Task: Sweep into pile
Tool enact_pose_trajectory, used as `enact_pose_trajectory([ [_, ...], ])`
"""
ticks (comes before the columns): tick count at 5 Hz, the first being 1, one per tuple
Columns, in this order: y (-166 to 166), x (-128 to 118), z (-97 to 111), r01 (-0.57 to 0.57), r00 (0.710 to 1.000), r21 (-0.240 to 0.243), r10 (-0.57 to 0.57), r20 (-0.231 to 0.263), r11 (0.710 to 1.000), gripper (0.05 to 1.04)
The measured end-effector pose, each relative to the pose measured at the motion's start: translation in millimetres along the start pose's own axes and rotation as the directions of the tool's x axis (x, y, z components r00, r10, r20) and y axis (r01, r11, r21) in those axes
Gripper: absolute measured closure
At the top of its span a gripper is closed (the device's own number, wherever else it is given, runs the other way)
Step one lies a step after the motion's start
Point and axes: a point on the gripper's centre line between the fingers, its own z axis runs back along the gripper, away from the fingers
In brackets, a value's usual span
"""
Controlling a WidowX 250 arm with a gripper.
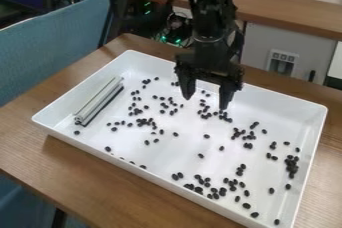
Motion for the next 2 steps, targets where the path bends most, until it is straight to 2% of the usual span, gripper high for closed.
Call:
enact_pose_trajectory([
  [1,1.5,-7.5,-12.9,0.002,0.999,0.005,-0.001,-0.040,1.000,0.083],
  [2,41.3,-29.2,-12.7,-0.034,0.996,0.044,0.037,-0.079,0.998,0.083],
])
